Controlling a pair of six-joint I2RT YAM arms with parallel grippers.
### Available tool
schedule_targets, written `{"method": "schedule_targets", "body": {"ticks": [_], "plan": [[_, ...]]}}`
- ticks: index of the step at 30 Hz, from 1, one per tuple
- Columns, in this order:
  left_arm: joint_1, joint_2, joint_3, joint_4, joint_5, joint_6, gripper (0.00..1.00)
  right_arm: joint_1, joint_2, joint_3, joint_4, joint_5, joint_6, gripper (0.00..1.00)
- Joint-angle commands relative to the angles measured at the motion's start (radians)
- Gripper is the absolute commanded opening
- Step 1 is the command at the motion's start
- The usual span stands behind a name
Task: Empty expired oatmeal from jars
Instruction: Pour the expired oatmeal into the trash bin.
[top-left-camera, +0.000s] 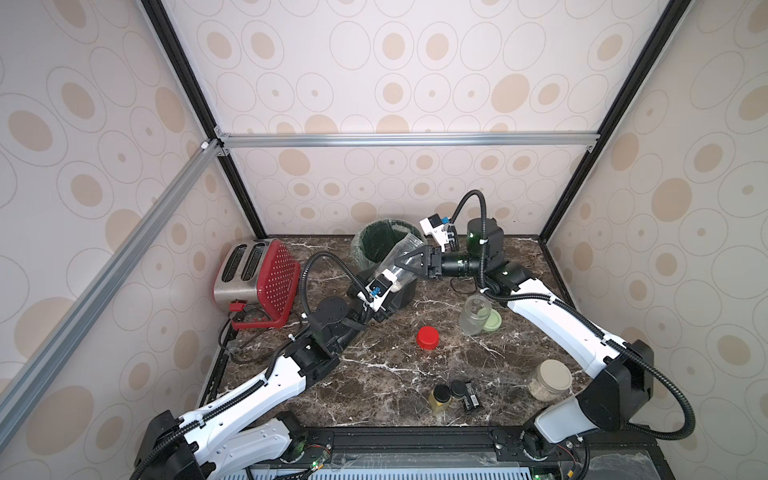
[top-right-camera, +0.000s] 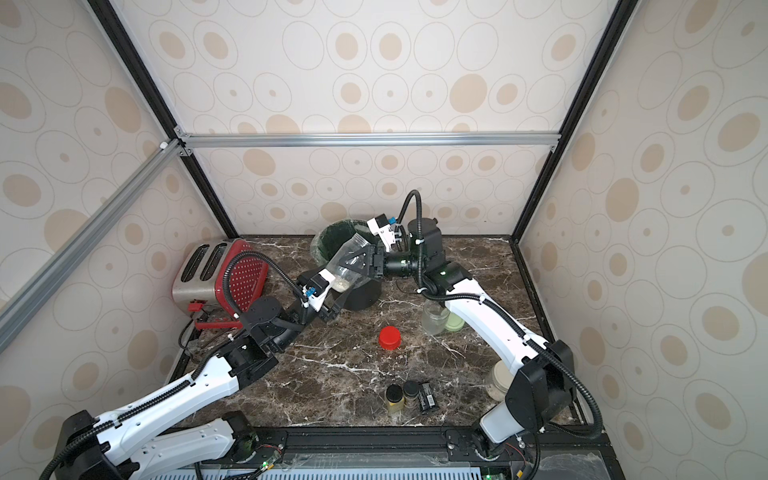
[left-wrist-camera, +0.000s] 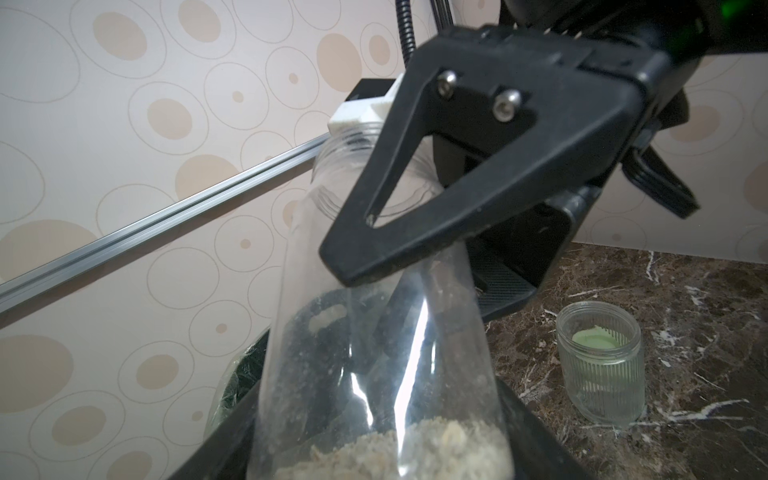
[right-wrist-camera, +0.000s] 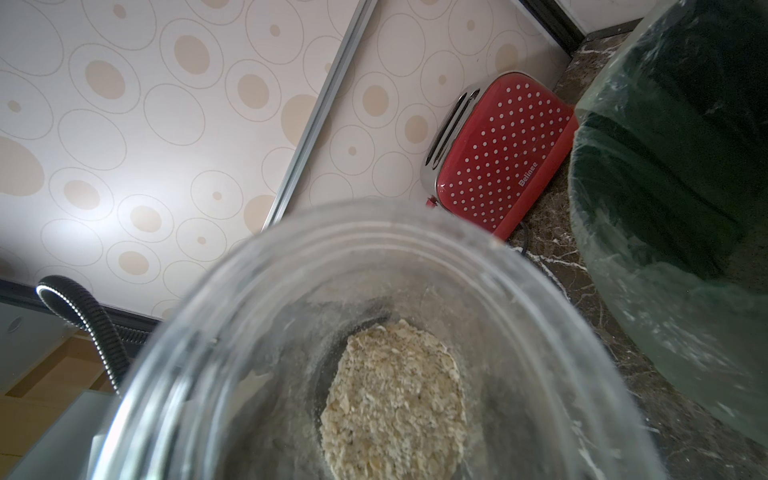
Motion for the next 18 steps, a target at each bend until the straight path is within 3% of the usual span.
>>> {"method": "schedule_targets", "body": {"ticks": [1,6,10,18], "plan": [[-0.010,-0.018,0.071,-0.081,0.055,0.010,0.34,0.016,0.016,0.038,0.018,-0.040,-0.029,0.75],[-0.010,-0.038,0.111,-0.197,-0.017,-0.060,0.00,0.015,-0.012,0.047,-0.092,-0.013,-0.147,0.95],[-0.010,-0.041,0.153,-0.289,-0.065,-0.098,0.00,0.013,-0.042,0.036,-0.176,-0.001,-0.228,1.00],[0.007,-0.039,0.232,-0.457,-0.121,-0.161,0.00,-0.027,-0.104,-0.004,-0.292,-0.003,-0.333,0.99]]}}
